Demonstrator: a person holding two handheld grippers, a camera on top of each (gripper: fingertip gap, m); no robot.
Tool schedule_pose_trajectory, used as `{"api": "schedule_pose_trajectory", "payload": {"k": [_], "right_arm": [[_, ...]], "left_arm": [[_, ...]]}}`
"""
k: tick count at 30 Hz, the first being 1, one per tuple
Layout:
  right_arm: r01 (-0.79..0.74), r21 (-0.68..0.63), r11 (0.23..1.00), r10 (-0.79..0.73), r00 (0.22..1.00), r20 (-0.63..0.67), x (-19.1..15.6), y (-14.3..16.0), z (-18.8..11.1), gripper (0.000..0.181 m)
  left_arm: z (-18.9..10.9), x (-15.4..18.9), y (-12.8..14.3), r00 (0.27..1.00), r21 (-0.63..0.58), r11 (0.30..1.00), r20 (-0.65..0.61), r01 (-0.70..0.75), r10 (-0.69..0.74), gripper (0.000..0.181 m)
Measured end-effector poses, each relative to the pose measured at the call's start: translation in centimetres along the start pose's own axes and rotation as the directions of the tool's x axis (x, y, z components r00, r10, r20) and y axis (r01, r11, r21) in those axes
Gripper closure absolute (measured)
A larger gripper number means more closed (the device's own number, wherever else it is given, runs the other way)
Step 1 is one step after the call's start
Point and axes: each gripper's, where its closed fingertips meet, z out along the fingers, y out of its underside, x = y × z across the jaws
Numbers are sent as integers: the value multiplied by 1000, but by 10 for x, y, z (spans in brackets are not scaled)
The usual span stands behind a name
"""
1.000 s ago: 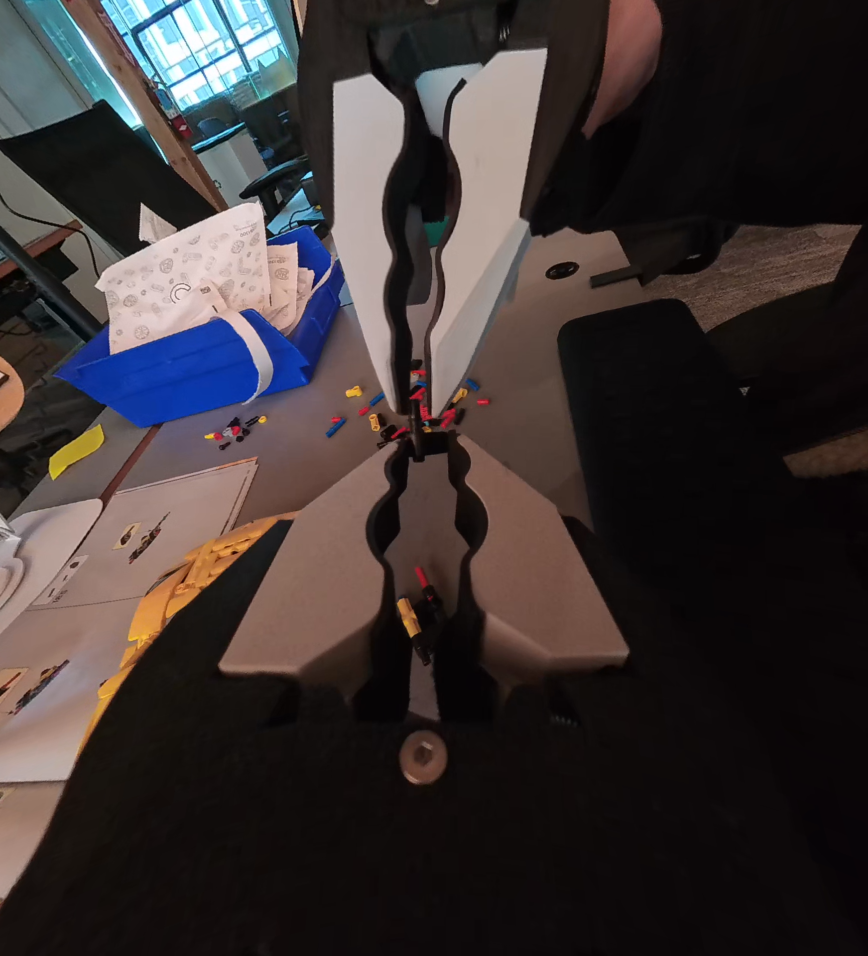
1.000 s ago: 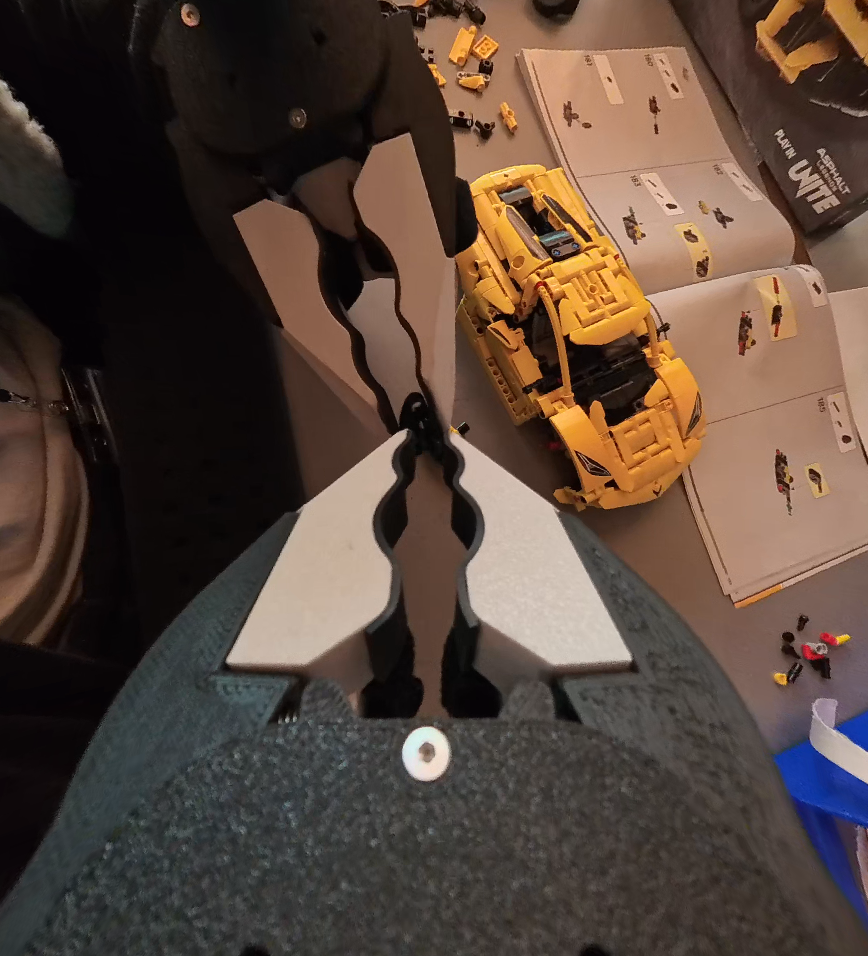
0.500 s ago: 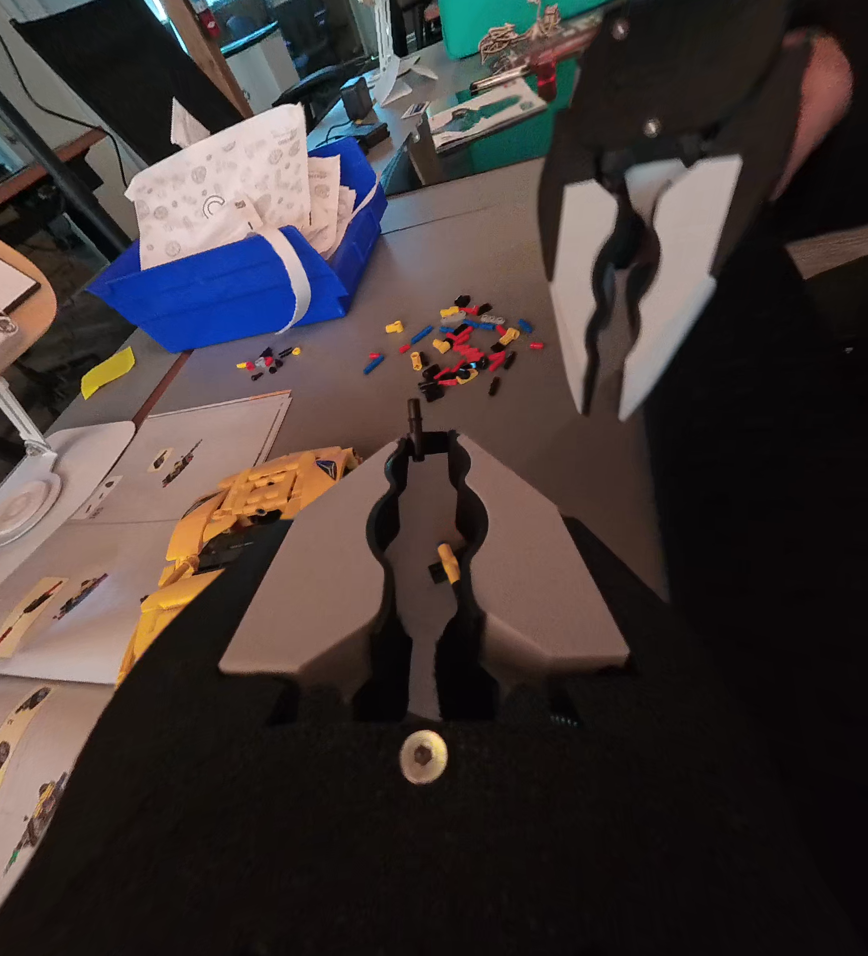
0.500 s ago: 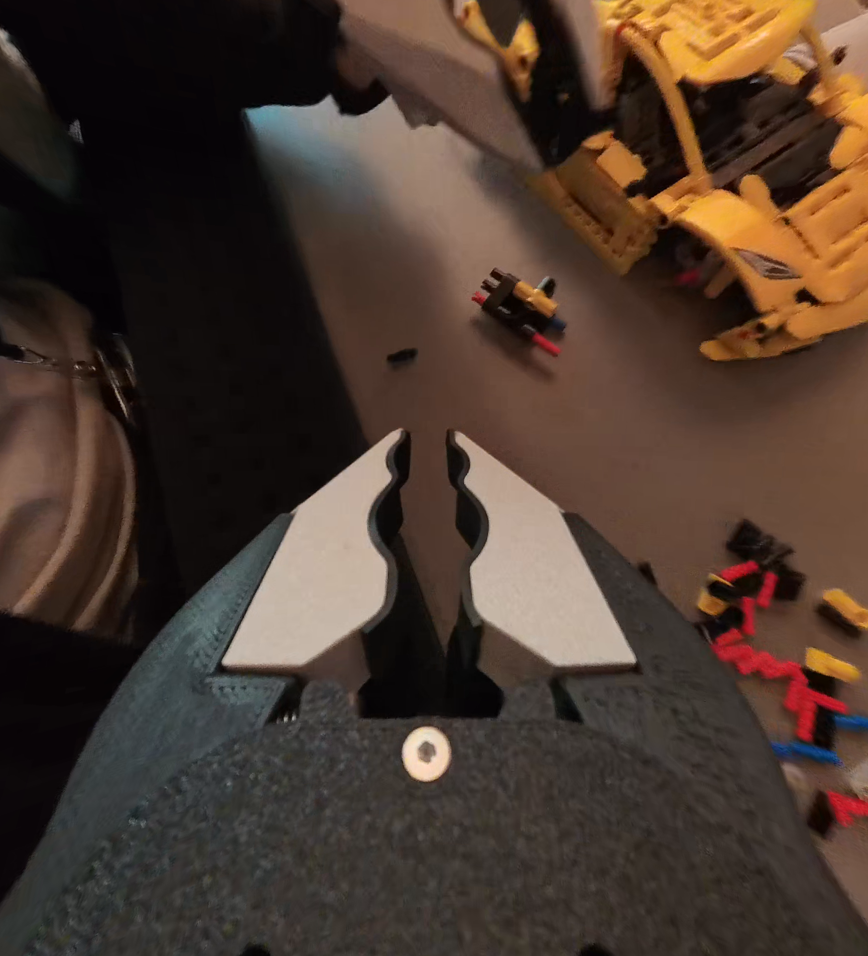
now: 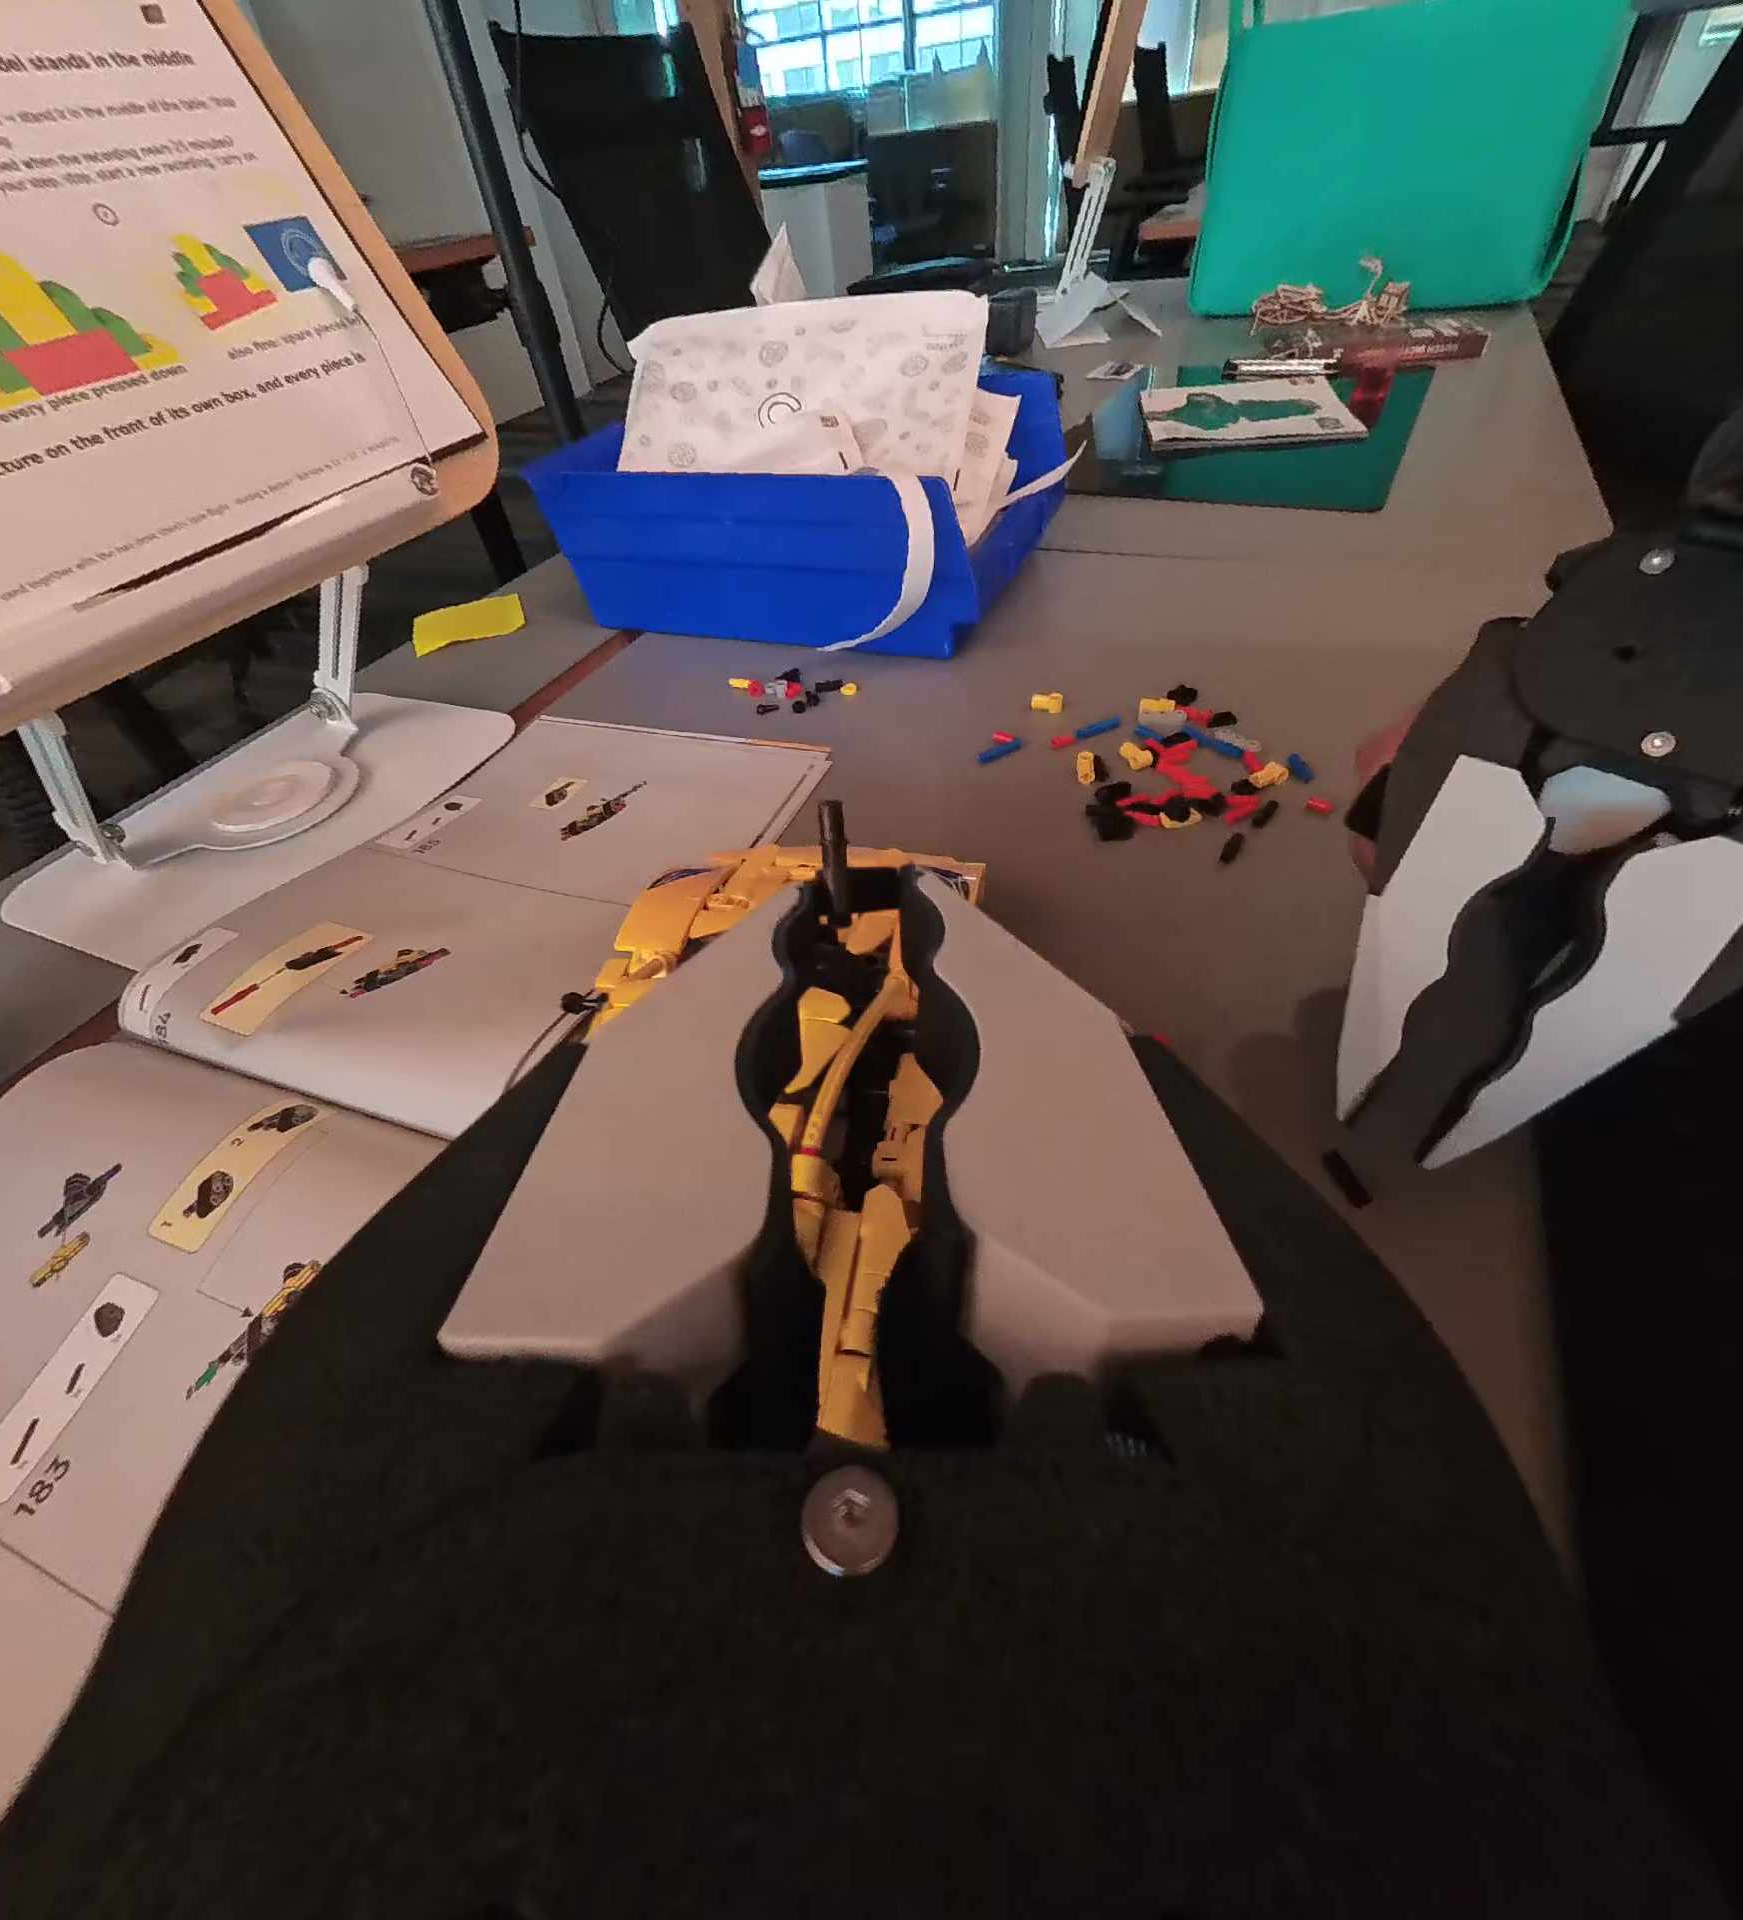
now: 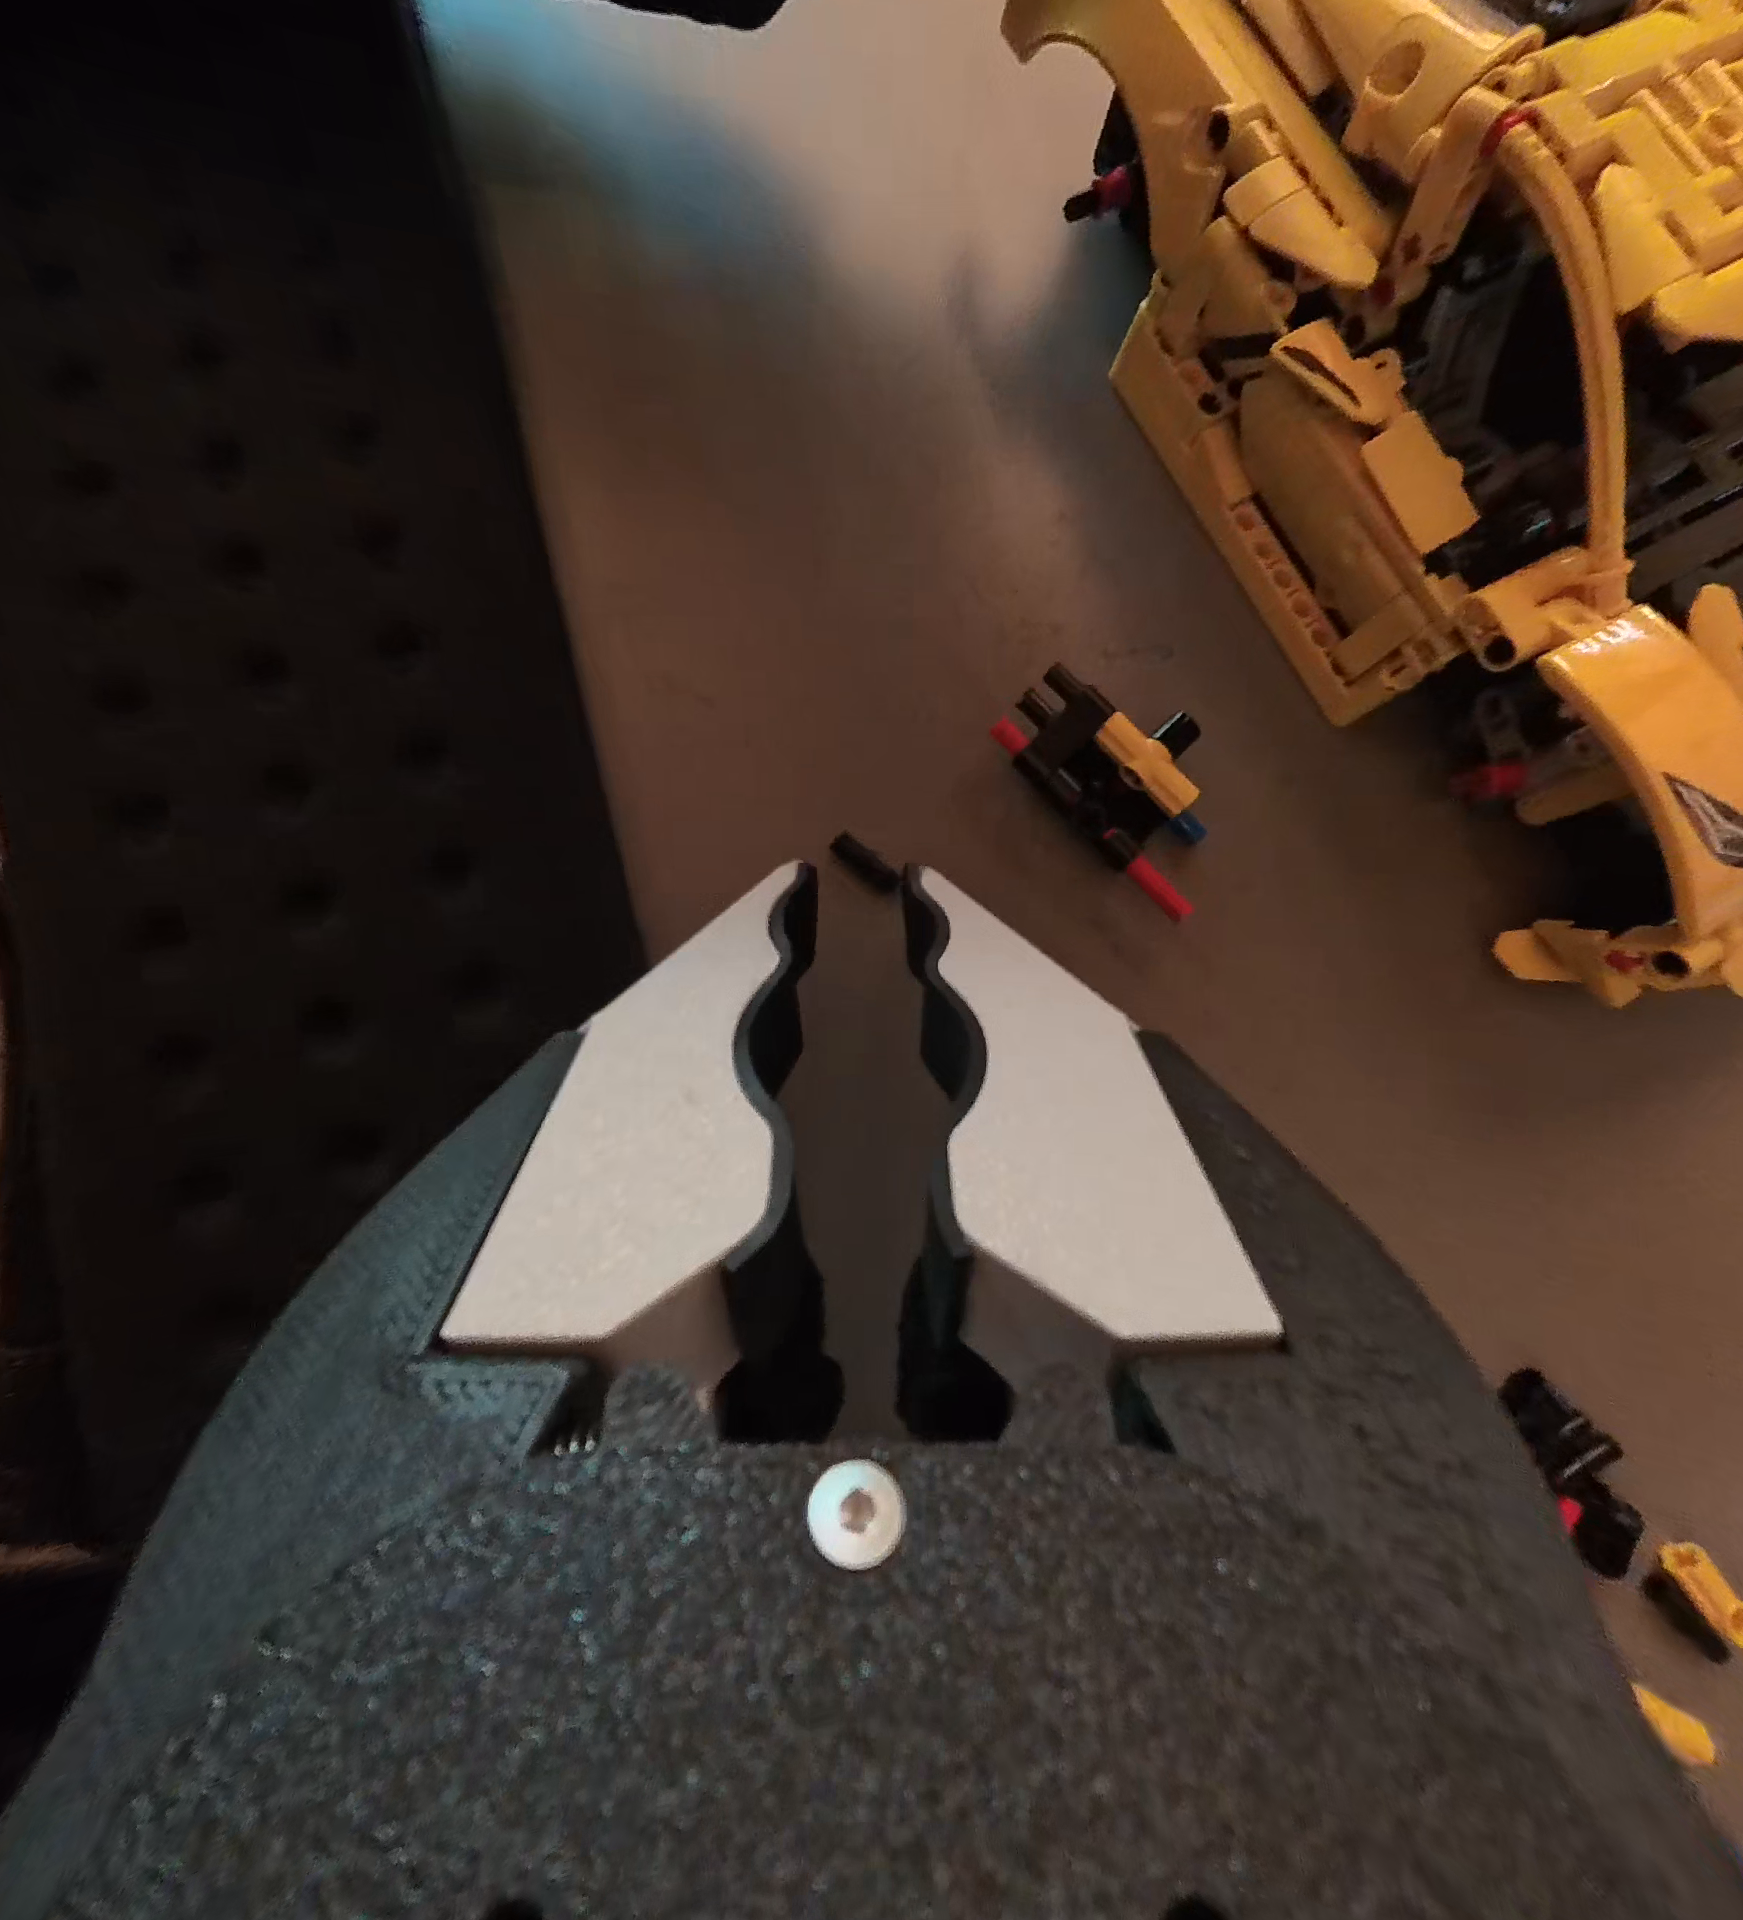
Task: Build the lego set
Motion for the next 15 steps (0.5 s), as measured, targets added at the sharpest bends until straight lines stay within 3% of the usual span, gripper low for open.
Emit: {"api": "schedule_pose_trajectory", "payload": {"k": [7,10,15], "right_arm": [[112,35,993,-116,985,128,5,0,8,171],[124,108,986,-144,969,202,4,-5,6,173],[137,103,985,-160,950,269,6,2,7,172]], "left_arm": [[3,14,0,997,7,1000,-73,28,-28,167],[2,17,-3,990,30,996,-116,89,-85,167],[-1,12,-12,956,75,961,-153,265,-252,167]]}}
